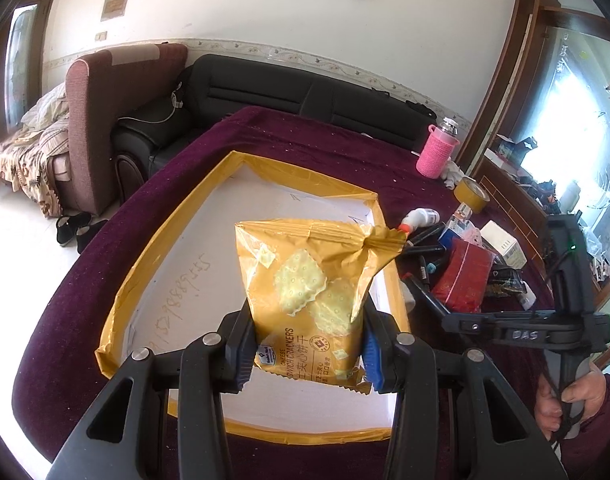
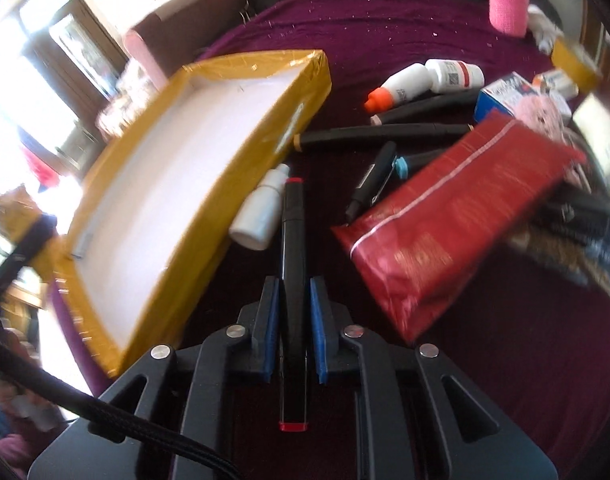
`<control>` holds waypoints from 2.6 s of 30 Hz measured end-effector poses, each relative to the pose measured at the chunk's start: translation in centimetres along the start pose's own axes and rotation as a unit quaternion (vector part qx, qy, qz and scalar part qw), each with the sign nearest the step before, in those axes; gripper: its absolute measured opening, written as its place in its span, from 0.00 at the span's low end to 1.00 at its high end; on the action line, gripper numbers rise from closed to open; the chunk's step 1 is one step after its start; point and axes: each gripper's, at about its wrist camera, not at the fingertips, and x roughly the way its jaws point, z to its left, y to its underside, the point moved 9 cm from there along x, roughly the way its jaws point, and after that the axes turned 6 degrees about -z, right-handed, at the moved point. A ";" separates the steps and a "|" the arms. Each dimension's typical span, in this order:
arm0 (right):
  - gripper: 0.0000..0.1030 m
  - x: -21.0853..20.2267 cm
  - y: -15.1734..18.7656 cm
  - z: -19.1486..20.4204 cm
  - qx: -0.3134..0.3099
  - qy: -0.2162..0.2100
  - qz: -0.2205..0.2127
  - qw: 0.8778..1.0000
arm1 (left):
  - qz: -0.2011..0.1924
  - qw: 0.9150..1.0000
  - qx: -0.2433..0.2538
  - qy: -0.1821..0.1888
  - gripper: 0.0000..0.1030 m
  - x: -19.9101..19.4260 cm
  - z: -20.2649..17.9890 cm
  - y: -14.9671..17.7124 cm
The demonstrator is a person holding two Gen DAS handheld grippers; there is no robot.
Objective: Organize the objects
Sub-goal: 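Carry the cracker packet into the tray with the left gripper while the right gripper grasps a black marker, then release the packet and marker into the tray with both grippers, then grasp the small white dropper bottle with the left gripper while the right grasps a white bottle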
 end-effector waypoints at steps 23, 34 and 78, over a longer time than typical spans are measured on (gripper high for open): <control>0.12 8.5 -13.3 3.8 0.048 0.016 -0.020 0.999 | 0.133 0.990 0.029 -0.030 0.37 18.2 0.3 -6.4; 0.28 5.0 -14.6 2.5 0.032 0.070 -0.055 0.996 | 0.132 0.989 -0.061 -0.004 0.49 16.4 1.4 -7.4; 1.00 -6.3 -4.9 -11.8 0.115 0.090 -0.214 0.966 | 0.176 0.981 0.085 -0.003 0.63 16.4 -14.4 3.1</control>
